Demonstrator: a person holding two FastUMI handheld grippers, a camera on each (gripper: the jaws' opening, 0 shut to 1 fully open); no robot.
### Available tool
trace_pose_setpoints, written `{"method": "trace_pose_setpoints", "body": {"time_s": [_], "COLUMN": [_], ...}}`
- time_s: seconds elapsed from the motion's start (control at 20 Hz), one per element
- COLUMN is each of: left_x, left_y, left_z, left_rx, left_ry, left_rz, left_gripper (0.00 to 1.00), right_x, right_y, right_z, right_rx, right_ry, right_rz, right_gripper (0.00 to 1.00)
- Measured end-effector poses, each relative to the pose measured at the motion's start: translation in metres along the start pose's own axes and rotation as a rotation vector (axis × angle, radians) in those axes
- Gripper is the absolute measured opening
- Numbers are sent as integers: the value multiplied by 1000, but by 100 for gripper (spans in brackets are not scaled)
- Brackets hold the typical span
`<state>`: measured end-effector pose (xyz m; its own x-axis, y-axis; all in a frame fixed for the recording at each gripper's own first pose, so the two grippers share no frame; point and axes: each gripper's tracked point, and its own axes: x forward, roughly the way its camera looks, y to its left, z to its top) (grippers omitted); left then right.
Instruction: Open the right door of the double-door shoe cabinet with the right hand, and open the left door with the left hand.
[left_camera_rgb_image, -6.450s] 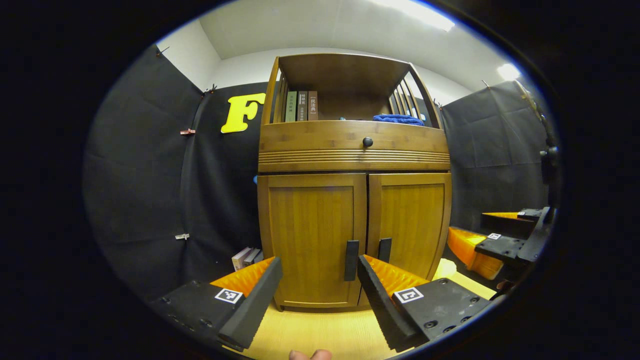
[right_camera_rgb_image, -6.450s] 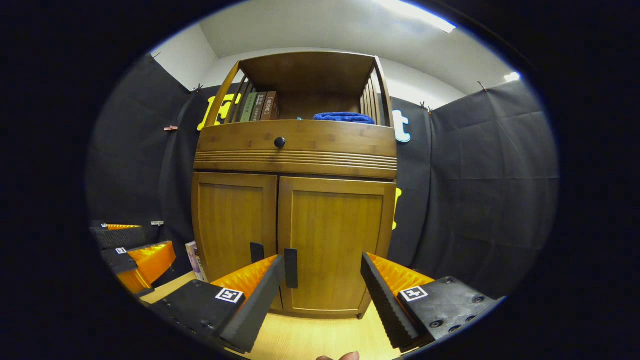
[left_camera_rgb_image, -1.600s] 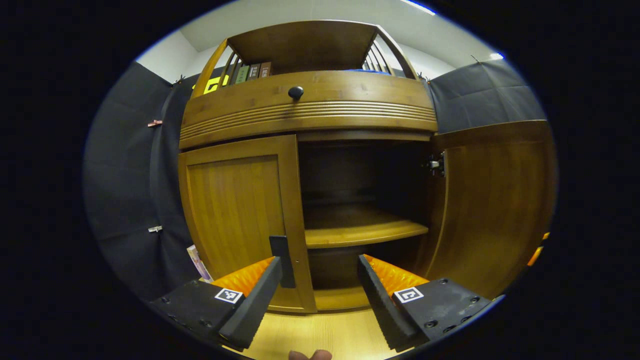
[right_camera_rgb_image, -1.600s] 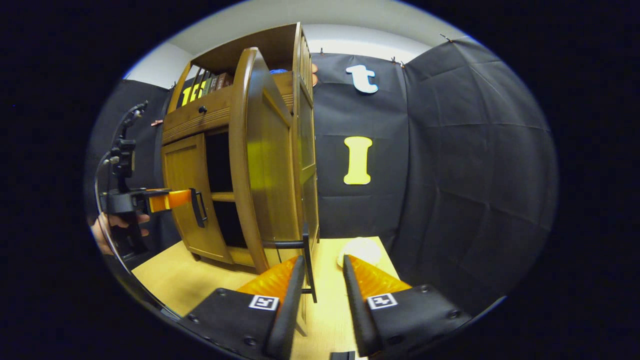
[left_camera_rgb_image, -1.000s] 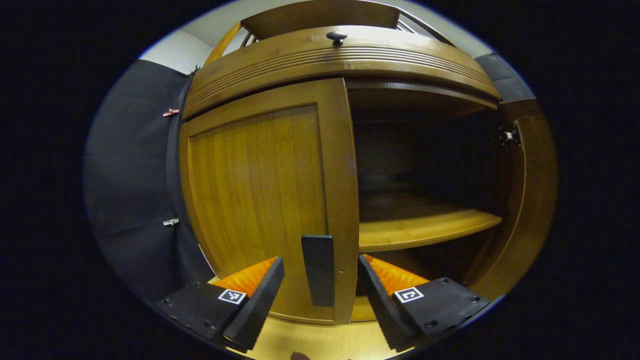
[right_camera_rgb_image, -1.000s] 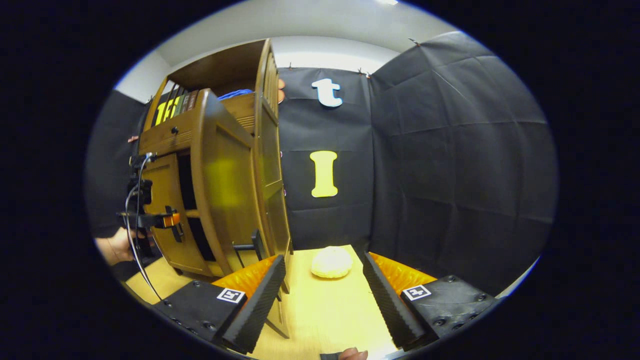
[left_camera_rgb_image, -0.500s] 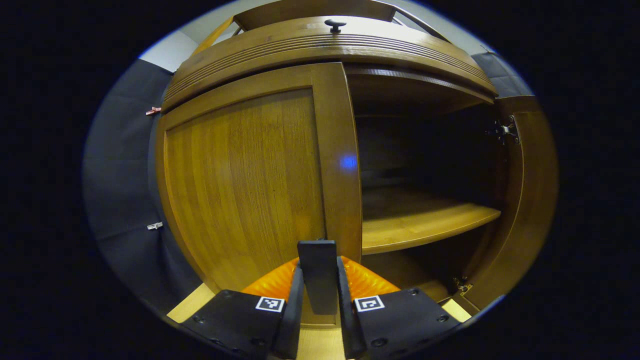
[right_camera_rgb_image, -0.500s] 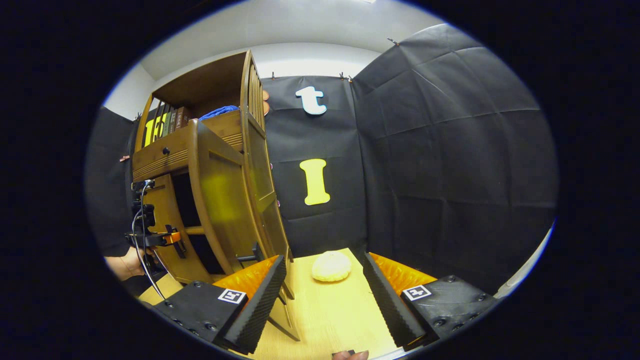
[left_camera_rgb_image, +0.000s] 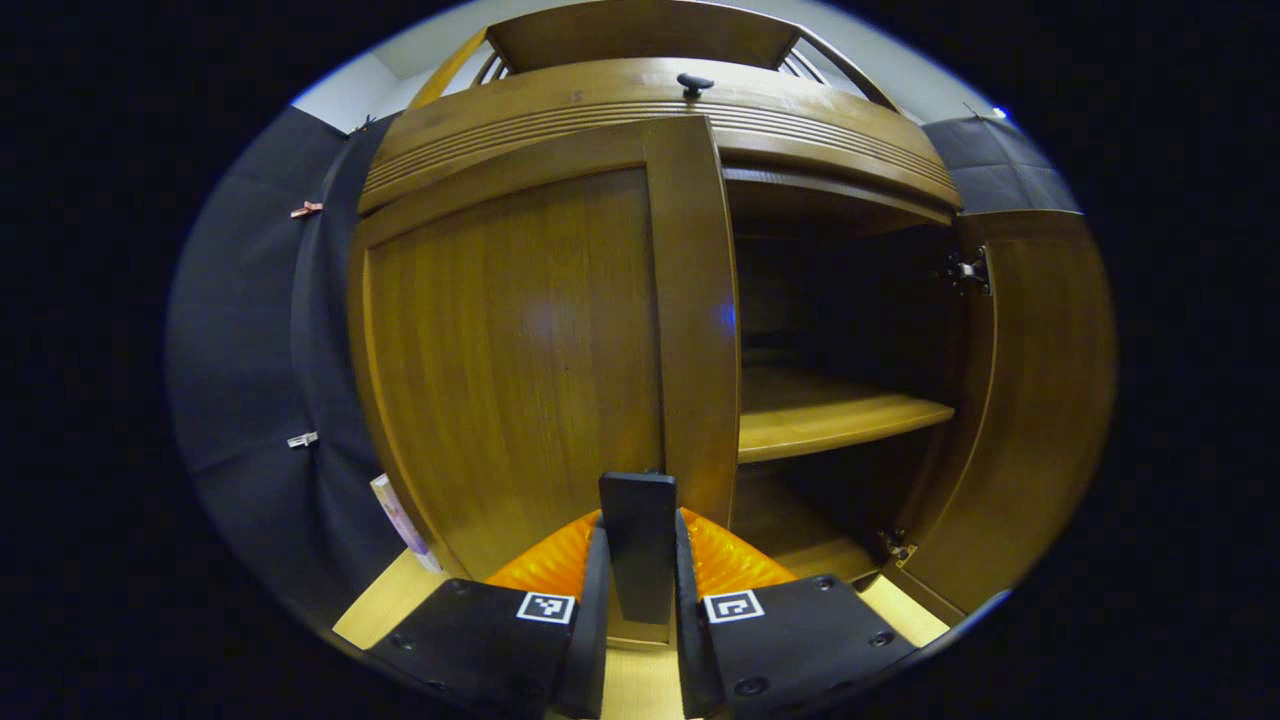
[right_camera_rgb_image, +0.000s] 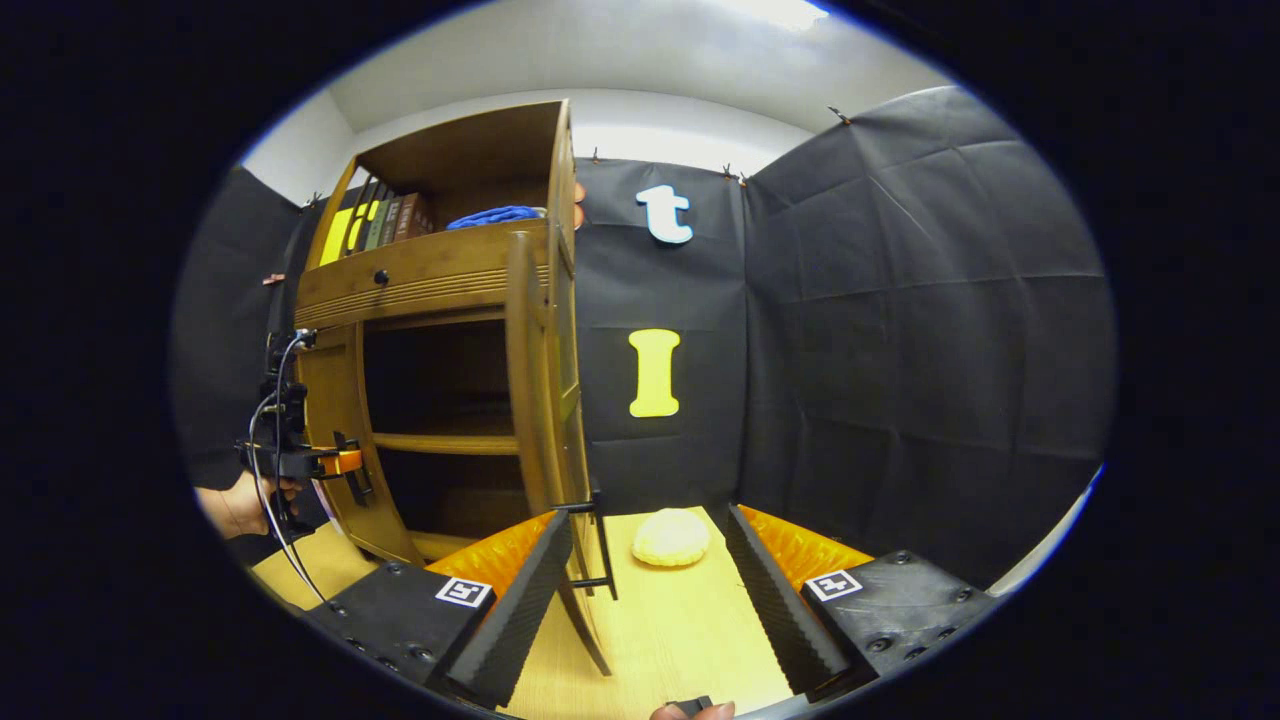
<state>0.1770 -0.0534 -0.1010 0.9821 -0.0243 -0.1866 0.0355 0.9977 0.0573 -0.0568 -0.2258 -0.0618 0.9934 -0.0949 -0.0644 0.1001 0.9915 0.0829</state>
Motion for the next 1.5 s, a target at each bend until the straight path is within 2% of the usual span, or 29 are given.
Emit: {"method": "trace_pose_setpoints", "body": {"time_s": [0.05, 0.1, 0.15, 0.2, 0.25, 0.3, 0.4, 0.45, 0.5, 0.6, 0.65, 1.2, 1.5], "left_x": [-11, -19, -27, -37, -46, -53, -67, -74, -79, -91, -97, -144, -155], "left_y": [4, 7, 10, 16, 21, 25, 36, 41, 46, 57, 63, 132, 165], "left_z": [-2, -4, -6, -8, -9, -10, -13, -14, -16, -18, -18, -34, -38], "left_rx": [2, 6, 10, 14, 19, 23, 16, 11, 7, 6, 8, -7, -9], "left_ry": [0, -1, -1, -2, -1, 1, 2, 4, 2, -2, -3, -4, -17], "left_rz": [0, -2, -3, -4, -6, -8, -12, -14, -14, -7, -4, 76, 103], "left_gripper": [33, 33, 33, 33, 33, 33, 32, 31, 31, 31, 29, 17, 13], "right_x": [1, 1, -1, -2, -3, -4, -5, -5, -5, -4, -5, -4, -3], "right_y": [7, 16, 26, 35, 43, 51, 65, 73, 79, 93, 99, 169, 189], "right_z": [0, 0, -1, -3, -5, -5, -5, -7, -7, -8, -9, -25, -28], "right_rx": [-5, -9, -12, -17, -23, -31, -47, -54, -60, -72, -78, -91, -95], "right_ry": [-2, -1, 2, 6, 9, 9, 6, 6, 6, 8, 8, 29, 37], "right_rz": [10, 21, 31, 41, 51, 58, 75, 82, 90, 101, 105, 194, 227], "right_gripper": [98, 98, 98, 92, 92, 98, 98, 92, 92, 100, 96, 98, 98]}}
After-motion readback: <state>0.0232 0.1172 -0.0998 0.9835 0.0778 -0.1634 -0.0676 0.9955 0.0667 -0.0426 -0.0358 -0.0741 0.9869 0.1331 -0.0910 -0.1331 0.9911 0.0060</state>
